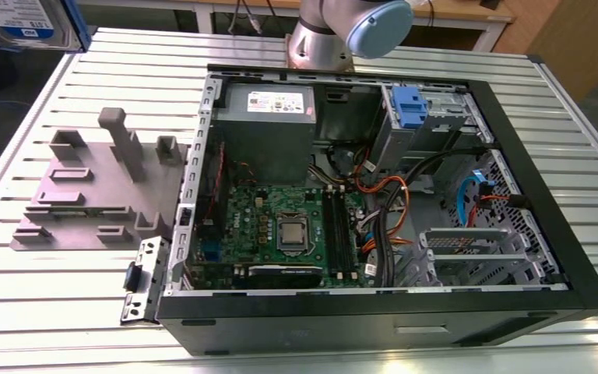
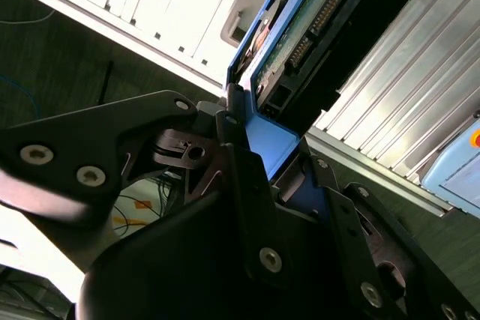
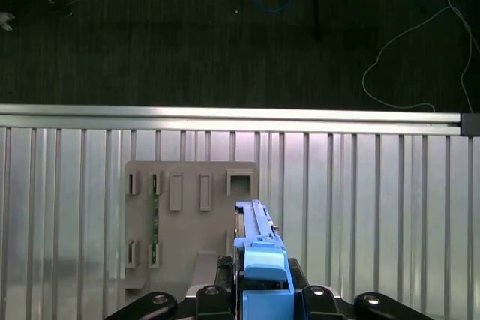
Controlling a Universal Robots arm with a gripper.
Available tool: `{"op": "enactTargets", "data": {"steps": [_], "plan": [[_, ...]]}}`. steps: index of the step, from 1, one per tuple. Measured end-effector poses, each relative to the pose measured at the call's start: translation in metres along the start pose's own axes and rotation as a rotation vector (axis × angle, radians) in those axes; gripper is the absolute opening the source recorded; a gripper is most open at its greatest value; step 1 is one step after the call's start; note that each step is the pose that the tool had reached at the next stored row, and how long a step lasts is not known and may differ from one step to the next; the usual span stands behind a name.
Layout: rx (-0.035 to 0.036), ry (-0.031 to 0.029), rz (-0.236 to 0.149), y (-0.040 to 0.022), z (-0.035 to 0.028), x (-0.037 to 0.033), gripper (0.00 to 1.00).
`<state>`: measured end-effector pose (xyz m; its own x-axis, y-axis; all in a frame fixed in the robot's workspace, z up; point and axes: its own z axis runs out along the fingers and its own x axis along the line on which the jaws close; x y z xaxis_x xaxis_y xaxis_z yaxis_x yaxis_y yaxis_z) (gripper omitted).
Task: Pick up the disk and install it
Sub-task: 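Pick up the disk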
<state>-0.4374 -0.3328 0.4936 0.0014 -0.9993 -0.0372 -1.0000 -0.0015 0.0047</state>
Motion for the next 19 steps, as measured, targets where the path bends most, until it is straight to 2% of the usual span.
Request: {"op": "enactTargets", "data": {"steps": [5, 14, 19], "plan": [[0.0000, 0.0003, 0.000, -0.0026, 0.0000, 0.0012, 0.36], [0.0000, 0.0046, 0.000, -0.0027, -0.0006, 0.0166, 0.36], [-0.0001, 0.0047, 0.000, -0.0027, -0.0007, 0.0183, 0.36]]}}
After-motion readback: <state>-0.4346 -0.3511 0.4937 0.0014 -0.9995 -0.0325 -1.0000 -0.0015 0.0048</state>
